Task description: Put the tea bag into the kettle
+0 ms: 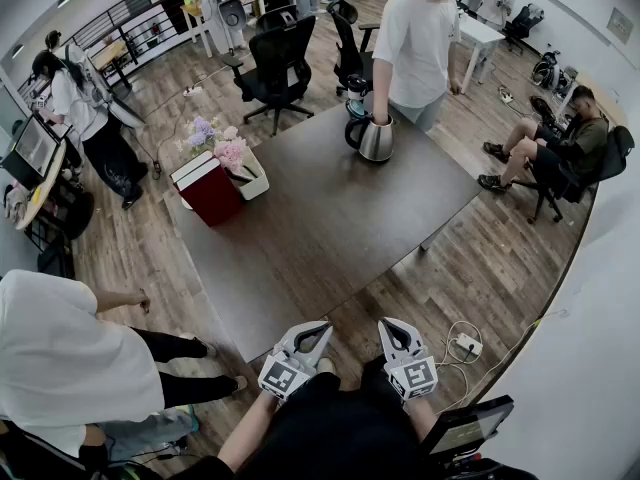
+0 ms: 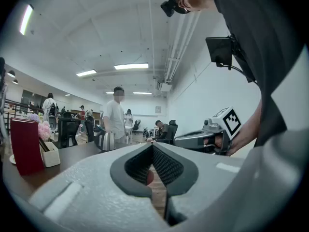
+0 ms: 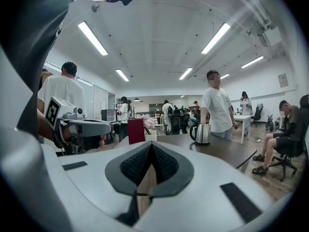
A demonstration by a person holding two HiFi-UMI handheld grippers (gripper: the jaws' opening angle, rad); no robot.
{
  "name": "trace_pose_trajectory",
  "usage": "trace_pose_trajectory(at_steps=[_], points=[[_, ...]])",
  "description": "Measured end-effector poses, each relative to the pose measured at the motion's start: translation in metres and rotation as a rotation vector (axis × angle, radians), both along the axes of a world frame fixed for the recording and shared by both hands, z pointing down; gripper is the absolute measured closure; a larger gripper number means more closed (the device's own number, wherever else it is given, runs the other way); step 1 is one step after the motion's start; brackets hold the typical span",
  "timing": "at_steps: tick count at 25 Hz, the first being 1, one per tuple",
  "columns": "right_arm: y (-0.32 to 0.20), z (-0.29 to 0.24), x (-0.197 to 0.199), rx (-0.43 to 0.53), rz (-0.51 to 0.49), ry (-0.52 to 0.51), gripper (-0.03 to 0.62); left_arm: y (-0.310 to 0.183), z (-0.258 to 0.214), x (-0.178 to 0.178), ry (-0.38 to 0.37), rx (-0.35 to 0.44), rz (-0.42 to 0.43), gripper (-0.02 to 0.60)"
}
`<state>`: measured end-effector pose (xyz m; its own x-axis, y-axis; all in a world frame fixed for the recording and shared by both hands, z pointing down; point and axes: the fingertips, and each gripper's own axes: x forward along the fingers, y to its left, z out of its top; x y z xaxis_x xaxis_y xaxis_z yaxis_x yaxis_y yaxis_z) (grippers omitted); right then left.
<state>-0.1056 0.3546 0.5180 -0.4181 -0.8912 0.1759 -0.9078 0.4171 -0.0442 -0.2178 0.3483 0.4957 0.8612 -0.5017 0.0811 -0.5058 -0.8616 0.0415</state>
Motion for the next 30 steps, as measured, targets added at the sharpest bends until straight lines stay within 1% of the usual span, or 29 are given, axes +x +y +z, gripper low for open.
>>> trace_pose_trajectory(at_steps=[4, 7, 11, 15, 20, 26, 30], points=[[0.009, 0.002, -0.003, 0.000, 0.021, 0.003, 0.589, 0.003, 0.000, -0.003, -0.021, 0.023, 0.035, 0.581], [0.013, 0.004, -0.001, -0.006, 0.038, 0.007, 0.589, 0.000, 0.000, -0.003, -0.013, 0.028, 0.042, 0.581], [0.018, 0.004, 0.013, -0.003, 0.110, -0.025, 0.589, 0.001, 0.003, -0.001, -0.017, 0.019, 0.064, 0.581], [0.025, 0.007, 0.020, -0.003, 0.144, -0.009, 0.588, 0.007, 0.010, 0.000, -0.026, 0.022, 0.087, 0.581], [0.025, 0.011, 0.013, -0.006, 0.153, 0.006, 0.588, 0.005, 0.016, -0.009, -0.019, 0.004, 0.072, 0.581], [0.024, 0.016, -0.003, -0.018, 0.123, 0.026, 0.588, 0.002, 0.026, -0.027, -0.026, 0.004, 0.027, 0.581], [0.019, 0.015, -0.013, -0.013, 0.109, 0.031, 0.588, -0.005, 0.027, -0.037, -0.031, -0.017, -0.003, 0.581]])
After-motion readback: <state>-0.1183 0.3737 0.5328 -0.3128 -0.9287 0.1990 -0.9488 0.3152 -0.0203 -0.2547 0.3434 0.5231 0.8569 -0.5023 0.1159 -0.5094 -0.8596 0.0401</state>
